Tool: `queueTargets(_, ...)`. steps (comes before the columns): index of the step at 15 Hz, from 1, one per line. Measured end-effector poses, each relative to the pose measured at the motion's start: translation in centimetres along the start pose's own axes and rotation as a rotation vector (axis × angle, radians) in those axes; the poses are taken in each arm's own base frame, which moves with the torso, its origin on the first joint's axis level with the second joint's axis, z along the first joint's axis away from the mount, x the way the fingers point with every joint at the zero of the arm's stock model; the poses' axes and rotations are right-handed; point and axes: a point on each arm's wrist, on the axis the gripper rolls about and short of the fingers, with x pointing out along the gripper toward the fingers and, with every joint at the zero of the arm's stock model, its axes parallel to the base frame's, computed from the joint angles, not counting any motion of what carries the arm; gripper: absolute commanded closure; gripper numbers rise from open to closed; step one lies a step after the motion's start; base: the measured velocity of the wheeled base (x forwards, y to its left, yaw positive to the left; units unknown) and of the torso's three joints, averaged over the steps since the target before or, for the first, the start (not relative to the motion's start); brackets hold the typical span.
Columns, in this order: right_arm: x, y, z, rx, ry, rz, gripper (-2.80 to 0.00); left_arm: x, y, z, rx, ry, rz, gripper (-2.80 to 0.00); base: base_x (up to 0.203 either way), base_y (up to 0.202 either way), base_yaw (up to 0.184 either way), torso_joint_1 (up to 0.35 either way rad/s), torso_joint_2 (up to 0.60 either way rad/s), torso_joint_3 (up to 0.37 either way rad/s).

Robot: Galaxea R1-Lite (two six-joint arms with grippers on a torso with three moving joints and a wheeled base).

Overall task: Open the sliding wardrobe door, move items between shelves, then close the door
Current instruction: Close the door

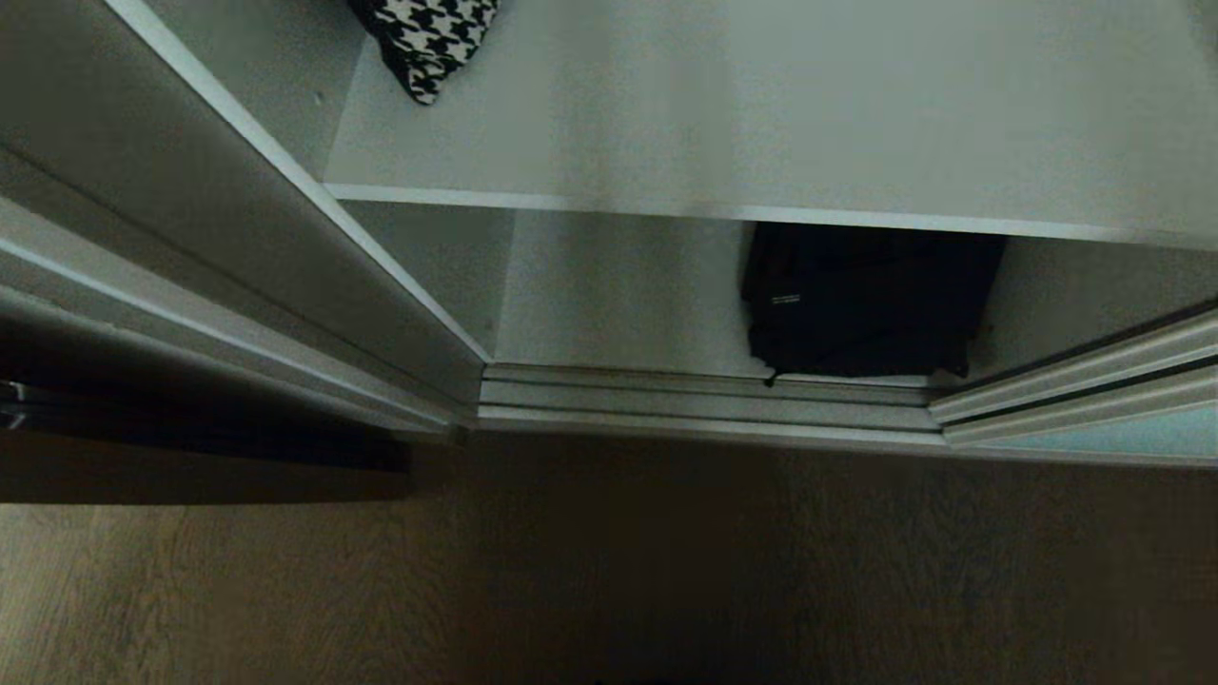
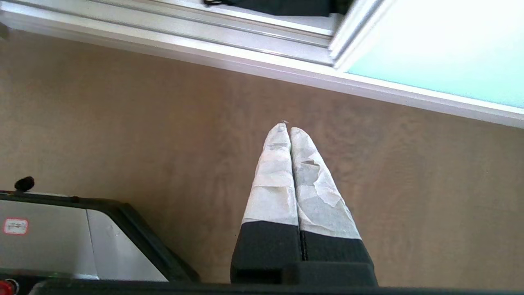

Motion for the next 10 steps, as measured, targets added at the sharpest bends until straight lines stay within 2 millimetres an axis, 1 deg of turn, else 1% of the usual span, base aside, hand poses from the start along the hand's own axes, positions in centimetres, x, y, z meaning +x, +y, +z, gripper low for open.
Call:
queueTargets(5, 0.00, -0.01, 0.02, 0.026, -0.002, -0.002, 0.00, 0.00, 0.00, 0.01, -0.001, -0.001, 0.000, 0.00, 0.000, -0.196, 0.002, 0.004, 0.00, 0.004)
queueTargets(6, 0.00, 0.00, 0.02, 0.024, -0.002, -0.001, 0.00, 0.00, 0.00, 0.01, -0.001, -0.001, 0.000, 0.00, 0.000, -0.133, -0.004, 0.007, 0.00, 0.002)
queueTargets(7, 0.00, 0.00, 0.01, 0.020, -0.001, 0.000, 0.00, 0.00, 0.00, 0.01, -0.001, -0.001, 0.001, 0.00, 0.000, -0.069, 0.002, -0.002, -0.01, 0.007)
queueTargets(10, -0.06, -0.02, 0.25, 0.029, -0.009, -0.005, 0.00, 0.00, 0.00, 0.01, -0.001, -0.001, 0.000, 0.00, 0.000, 0.000, 0.000, 0.000, 0.00, 0.000)
